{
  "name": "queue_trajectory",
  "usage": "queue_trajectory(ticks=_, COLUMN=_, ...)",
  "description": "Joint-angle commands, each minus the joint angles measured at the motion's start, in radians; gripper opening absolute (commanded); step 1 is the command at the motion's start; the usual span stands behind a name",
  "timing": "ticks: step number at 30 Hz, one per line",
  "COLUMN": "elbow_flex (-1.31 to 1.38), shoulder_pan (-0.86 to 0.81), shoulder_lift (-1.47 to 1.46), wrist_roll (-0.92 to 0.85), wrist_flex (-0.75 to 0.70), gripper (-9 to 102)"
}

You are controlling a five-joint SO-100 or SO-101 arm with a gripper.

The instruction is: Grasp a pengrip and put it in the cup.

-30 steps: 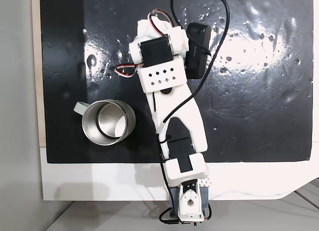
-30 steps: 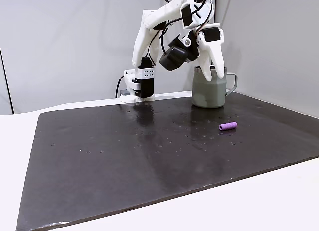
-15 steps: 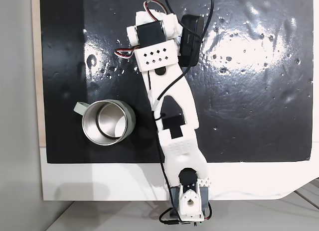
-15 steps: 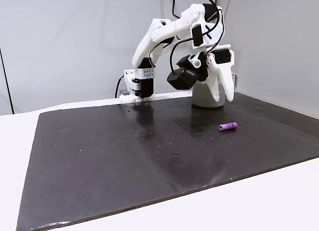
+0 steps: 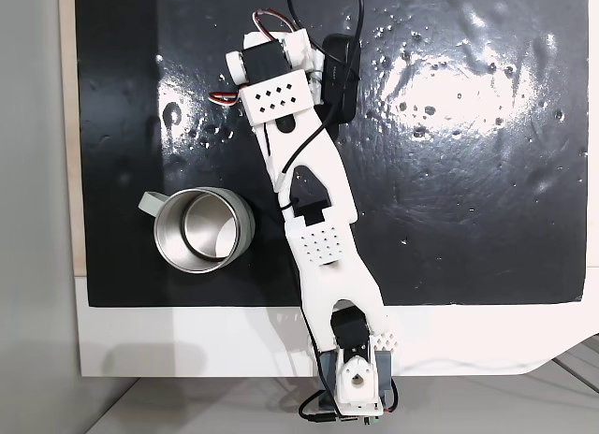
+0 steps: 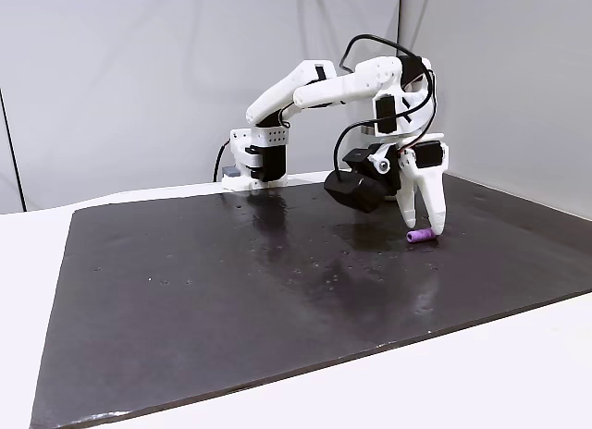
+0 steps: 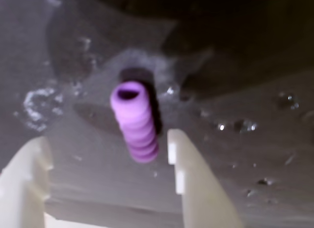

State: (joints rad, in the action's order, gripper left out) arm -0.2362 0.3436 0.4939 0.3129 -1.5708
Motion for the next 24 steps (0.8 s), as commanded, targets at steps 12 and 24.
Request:
queue_trajectory(ticks=12, elbow_flex=0.141, shoulder_pan=0.017, shoulder_lift=-0.104, wrist_roll=0.005, wrist_flex=0.006, gripper=16)
queue_trajectory(ticks=24, elbow_flex=0.132, shoulder_pan=0.017, shoulder_lift=-0.074, wrist_roll=0.005, wrist_flex=-0.009, gripper=0)
